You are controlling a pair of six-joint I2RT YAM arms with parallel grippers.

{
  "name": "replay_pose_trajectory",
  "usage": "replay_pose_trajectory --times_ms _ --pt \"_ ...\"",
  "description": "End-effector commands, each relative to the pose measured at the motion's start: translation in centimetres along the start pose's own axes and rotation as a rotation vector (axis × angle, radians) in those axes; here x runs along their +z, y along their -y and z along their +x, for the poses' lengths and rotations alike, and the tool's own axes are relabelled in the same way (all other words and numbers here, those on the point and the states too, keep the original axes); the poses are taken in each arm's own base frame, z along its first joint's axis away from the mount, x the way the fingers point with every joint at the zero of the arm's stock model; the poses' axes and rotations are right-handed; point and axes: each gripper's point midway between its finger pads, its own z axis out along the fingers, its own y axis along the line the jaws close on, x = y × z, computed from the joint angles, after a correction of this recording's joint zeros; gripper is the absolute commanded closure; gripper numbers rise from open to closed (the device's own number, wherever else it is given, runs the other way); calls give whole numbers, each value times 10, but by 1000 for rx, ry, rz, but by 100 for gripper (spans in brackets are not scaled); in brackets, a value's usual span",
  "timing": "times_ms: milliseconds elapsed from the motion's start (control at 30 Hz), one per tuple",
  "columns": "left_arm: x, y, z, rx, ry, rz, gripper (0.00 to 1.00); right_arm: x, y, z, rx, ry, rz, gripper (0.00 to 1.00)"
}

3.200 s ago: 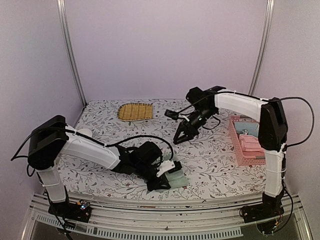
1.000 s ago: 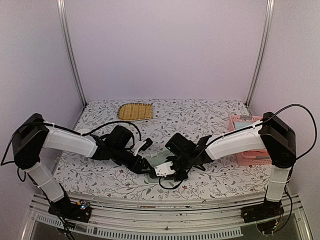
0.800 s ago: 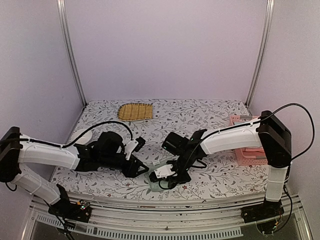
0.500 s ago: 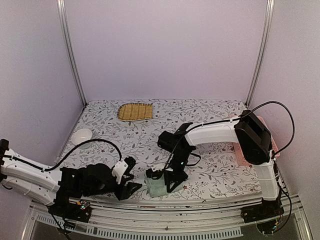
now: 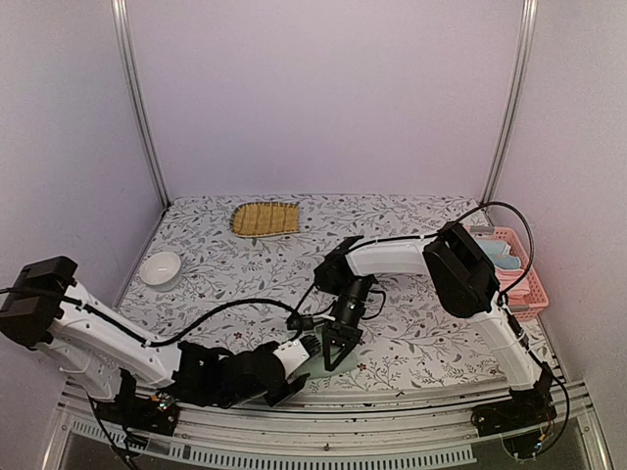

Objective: Roll the towels
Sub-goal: Roll the towel at the center of the board.

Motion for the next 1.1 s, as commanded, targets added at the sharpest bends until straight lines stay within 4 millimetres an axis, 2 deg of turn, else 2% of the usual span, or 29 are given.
replay_pose_trajectory --times_ms 0,233,433,633,733,767,833,933,1067 --pt "16 10 -11 255 -33 -59 41 21 42 48 71 -160 59 89" --pt "29 36 -6 379 -66 73 43 21 43 47 71 -149 60 89" --pt "45 39 4 402 -119 97 48 18 40 43 65 -137 63 88" --pt "51 38 -3 407 -114 67 64 10 32 36 49 -99 61 84" --pt "50 40 -5 409 -106 79 77 5 27 31 44 -78 65 82" --pt "49 41 -6 407 -103 88 79 3 21 30 48 -71 52 76" --pt "48 43 -5 401 -104 116 83 -9 12 24 16 -41 55 67" --pt "48 47 1 379 -128 186 86 -46 2 11 -45 41 114 57" --pt "50 49 8 353 -180 278 87 -93 -13 -6 -83 134 201 51"
